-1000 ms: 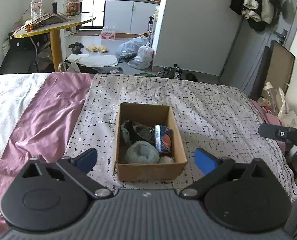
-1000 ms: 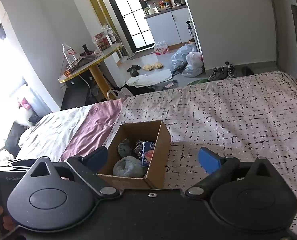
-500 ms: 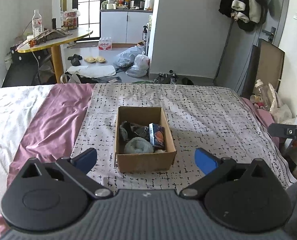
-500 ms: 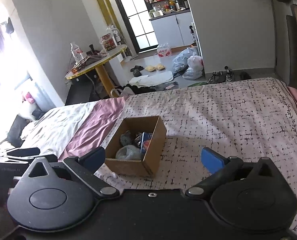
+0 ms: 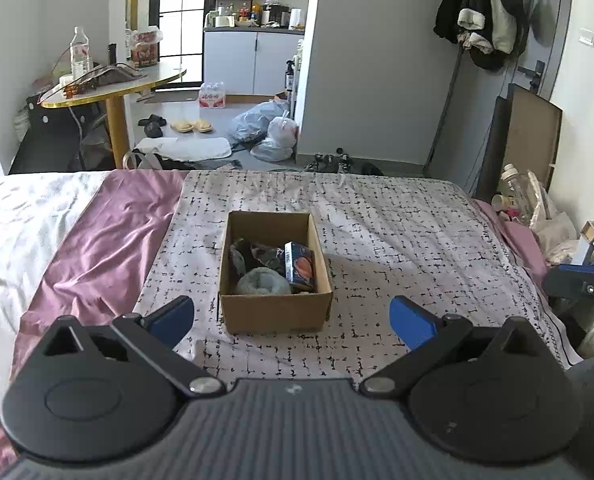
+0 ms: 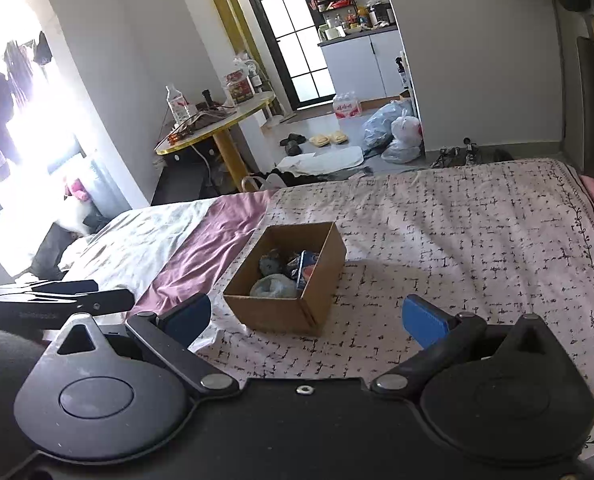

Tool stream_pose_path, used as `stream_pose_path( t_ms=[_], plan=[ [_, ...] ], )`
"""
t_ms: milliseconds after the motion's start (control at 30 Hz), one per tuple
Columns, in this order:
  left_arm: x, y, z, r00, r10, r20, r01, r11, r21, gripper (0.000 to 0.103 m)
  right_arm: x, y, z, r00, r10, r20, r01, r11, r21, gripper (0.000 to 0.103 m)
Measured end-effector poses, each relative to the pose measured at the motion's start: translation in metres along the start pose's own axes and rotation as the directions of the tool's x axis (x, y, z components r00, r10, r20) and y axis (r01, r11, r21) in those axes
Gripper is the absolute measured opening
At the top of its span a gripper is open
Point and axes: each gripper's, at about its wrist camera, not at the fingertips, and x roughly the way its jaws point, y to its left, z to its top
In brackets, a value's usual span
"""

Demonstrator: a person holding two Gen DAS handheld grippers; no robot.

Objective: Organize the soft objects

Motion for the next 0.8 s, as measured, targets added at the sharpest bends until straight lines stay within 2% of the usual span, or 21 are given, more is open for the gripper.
stream_pose_path(
  t_ms=[333,433,667,800],
  plan=[
    [0.000,-0.010,-0.014,0.999,-0.040,-0.007,0.040,0.999,0.020,0.103,0.000,0.002,-0.012,1.000,0.025,-0.018,-0.026,0.998,-0.059,0.103],
    [-0.001,-0.011,-0.019,1.000,-0.023,0.004,0.023,0.999,0.023,0.103,-0.002,0.002,-0.015,1.000,0.019,-0.018,-0.020,0.998,-0.053,0.103],
    [-0.002,-0.006,-0.024,1.000,-0.024,0.003,0.024,1.000,-0.017,0.103,-0.005,0.006,-0.017,1.000,0.011,-0.003,-0.011,0.997,-0.082,0.103],
    [-0.002,-0.006,-0.023,1.000,-0.029,0.000,0.029,1.000,-0.010,0.103,-0.003,0.008,-0.017,1.000,0.007,-0.005,-0.007,0.997,-0.078,0.103]
  ],
)
